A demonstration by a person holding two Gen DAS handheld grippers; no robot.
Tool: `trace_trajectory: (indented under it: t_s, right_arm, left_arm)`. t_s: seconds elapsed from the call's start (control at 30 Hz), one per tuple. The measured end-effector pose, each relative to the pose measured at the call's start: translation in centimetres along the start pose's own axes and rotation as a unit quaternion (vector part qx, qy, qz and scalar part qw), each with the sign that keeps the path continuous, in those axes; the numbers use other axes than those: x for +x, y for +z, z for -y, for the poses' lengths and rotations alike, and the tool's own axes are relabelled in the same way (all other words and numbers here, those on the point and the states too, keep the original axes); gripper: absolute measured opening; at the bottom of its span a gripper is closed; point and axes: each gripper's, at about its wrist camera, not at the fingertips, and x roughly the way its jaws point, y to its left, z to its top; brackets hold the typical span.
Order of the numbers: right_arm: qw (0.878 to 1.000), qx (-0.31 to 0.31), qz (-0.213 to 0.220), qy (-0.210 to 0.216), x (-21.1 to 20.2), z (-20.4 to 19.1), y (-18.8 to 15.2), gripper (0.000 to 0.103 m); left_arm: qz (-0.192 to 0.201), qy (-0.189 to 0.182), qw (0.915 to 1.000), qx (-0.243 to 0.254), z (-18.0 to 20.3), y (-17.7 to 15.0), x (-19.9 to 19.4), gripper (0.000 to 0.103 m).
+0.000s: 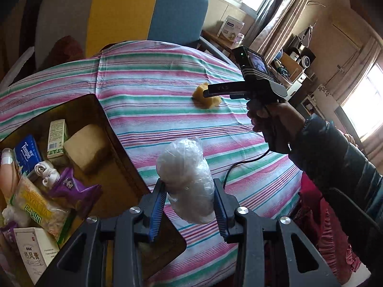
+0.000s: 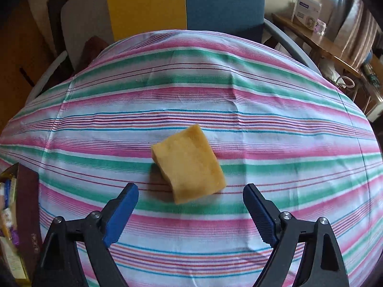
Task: Organize objects
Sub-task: 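Hold the bundle with left while right grasps the second yellow sponge, then carry the bundle into the gold tray with left while right lifts the sponge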
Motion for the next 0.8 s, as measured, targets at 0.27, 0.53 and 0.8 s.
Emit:
trace_trajectory:
  t_s: [0.27,0.53,0.8]
  right_arm:
    - [0.999,-0.028,-0.023,-0.015,3.4,-0.5,1.6,0.063]
    - [0.998,-0.056,-0.026,0.004,-0.1,-2.5,-1.8,0.058]
    - [0.995,-0.062,-0.038,0.070,-3.9,-5.6,-8.8,0.058]
  left_arm:
    - [0.003,0.008,0.9996,-0.026,-1.9,-0.7,-0.8,0.038]
    - [0.009,0.007,0.9993,-0.037,-2.4,-1.2,-1.2,0.038]
    - [0.041,0.034,0.9968,-0.060,-4.6,-2.4,-4.4,0.038]
